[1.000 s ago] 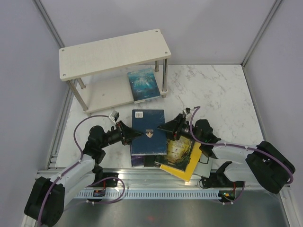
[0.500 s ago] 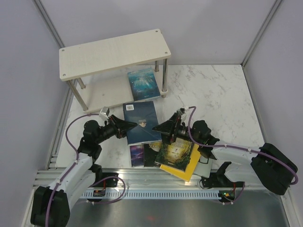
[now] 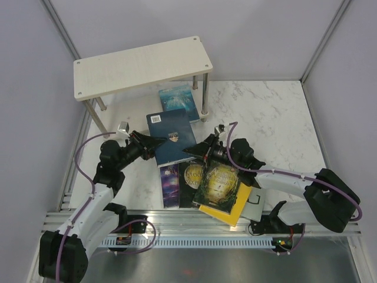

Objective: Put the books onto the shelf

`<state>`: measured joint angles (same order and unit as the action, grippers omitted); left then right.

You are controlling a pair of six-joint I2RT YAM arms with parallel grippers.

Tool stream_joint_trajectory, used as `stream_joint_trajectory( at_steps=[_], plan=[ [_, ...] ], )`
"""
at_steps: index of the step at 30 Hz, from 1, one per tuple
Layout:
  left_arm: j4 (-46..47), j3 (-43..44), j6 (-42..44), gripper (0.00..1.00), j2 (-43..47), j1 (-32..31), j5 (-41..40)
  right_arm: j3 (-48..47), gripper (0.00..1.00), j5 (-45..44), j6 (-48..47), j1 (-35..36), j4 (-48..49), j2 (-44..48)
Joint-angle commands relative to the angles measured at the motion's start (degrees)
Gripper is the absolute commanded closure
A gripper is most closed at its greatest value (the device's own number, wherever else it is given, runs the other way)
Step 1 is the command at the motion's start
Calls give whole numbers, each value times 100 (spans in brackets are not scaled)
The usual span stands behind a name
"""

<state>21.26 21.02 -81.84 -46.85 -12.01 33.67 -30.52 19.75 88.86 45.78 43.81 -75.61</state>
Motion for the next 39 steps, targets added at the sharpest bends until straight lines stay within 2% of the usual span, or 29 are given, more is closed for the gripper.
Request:
stream_joint_trajectory(
  at_steps=[1, 2, 4, 5, 6, 7, 9, 10, 13, 19, 30, 39],
  plan=[
    [-420, 219, 731, 98, 27, -21, -370, -524, 100, -32, -88, 54, 717, 47],
    [-568, 254, 801, 98, -17, -21, -318, -551, 100, -58, -140, 19, 612, 38],
    [-867, 455, 1151, 80, -157, -21, -107, -726, 100, -41, -254, -77, 480, -23],
    [-1043, 543, 1301, 70, -193, -21, -54, -788, 100, 11, -316, -243, 366, -41],
    [-1593, 640, 1468, 59, -202, -12, -19, -841, 100, 29, -317, -332, 339, -93],
    [-1807, 815, 1635, 37, -193, -3, -10, -920, 100, 47, -282, -437, 391, -120],
    [-2499, 983, 2057, 22, -141, 58, -62, -1016, 100, 195, -141, -754, 619, -277],
    [-2704, 1097, 2276, 11, -44, 85, -88, -1165, 100, 257, -89, -868, 681, -348],
    [-3241, 1238, 2488, 0, 149, 199, -177, -1577, 100, 538, -53, -1194, 795, -682],
    [-3908, 1370, 2840, 0, 519, 331, -177, -2493, 100, 934, -88, -1440, 813, -1613],
    [-4762, 1563, 3130, 1, 1125, 340, -220, -3889, 100, 943, -9, -1730, 927, -3493],
    [-5351, 1915, 3579, 1, 1169, 348, -414, -4190, 100, 934, -9, -2003, 945, -4294]
  ],
)
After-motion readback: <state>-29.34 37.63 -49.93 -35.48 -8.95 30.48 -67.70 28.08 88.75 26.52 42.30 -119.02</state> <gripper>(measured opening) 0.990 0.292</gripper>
